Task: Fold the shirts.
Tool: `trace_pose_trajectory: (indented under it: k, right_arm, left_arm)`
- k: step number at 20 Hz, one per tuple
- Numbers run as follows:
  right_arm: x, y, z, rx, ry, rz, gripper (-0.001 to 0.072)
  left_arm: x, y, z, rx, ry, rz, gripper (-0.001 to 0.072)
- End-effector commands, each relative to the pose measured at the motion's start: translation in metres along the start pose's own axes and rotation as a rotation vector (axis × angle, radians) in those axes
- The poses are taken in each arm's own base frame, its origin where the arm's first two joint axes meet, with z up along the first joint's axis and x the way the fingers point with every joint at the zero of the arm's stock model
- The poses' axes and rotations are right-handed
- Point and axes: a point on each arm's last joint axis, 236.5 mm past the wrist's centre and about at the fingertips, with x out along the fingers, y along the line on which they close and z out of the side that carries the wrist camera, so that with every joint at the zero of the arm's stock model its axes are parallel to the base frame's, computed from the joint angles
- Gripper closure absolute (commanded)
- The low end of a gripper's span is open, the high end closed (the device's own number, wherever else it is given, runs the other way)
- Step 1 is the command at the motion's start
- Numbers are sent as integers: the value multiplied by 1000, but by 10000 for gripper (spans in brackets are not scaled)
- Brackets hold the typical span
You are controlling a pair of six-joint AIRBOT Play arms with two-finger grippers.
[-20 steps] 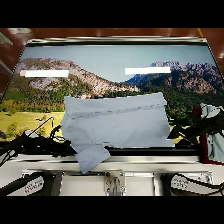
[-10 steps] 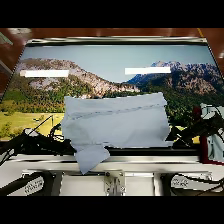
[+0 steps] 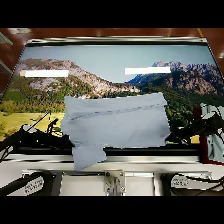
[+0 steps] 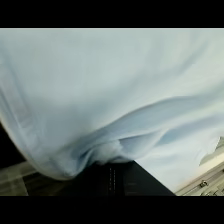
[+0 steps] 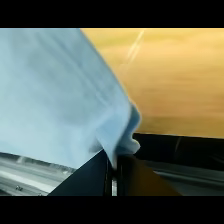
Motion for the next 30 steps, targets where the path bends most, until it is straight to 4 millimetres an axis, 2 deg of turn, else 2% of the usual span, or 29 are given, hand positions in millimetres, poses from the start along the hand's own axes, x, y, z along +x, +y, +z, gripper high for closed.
trace_pose_trajectory:
  k: [1, 4, 7, 8, 10, 12, 16, 19, 21, 23, 26, 27, 28, 29, 30]
  right_arm:
    - [-7, 24, 7, -157, -29, 59, 643]
    - [-23, 47, 37, -284, -102, -9, 644]
    - [-59, 74, 96, -399, -303, -144, 645]
    - [-74, 77, 119, -395, -389, -210, 644]
    - [-96, 80, 150, -379, -483, -275, 645]
    - [-97, 88, 168, -367, -496, -243, 645]
    - [-90, 106, 203, -339, -543, -150, 645]
    - [-90, 123, 227, -376, -592, -156, 645]
    - [-83, 131, 237, -403, -616, -185, 644]
    - [-71, 120, 242, -371, -601, -241, 644]
    - [-60, 111, 240, -353, -562, -261, 644]
    - [-62, 110, 239, -358, -564, -270, 643]
    - [-65, 109, 239, -364, -568, -283, 643]
    - [-70, 108, 238, -373, -575, -302, 620]
    - [-75, 109, 237, -377, -580, -305, 418]
  left_arm:
    - [-16, -23, 13, 88, 1, -46, 668]
    - [-48, -47, 51, 209, -72, -43, 669]
    - [-90, -65, 105, 304, -222, 24, 670]
    - [-103, -69, 122, 314, -277, 51, 671]
    - [-119, -75, 152, 318, -350, 67, 670]
    - [-114, -70, 167, 296, -349, 70, 670]
    - [-84, -47, 189, 192, -292, 51, 670]
    - [-68, -38, 208, 155, -282, 36, 669]
    - [-64, -37, 223, 134, -301, 20, 669]
    - [-64, -37, 236, 127, -324, 13, 668]
    - [-64, -34, 240, 123, -330, 15, 667]
    - [-64, -34, 239, 121, -326, 13, 632]
    - [-65, -33, 239, 119, -322, 10, 490]
    - [-66, -33, 238, 115, -319, 7, 301]
    - [-68, -32, 237, 94, -317, 2, 163]
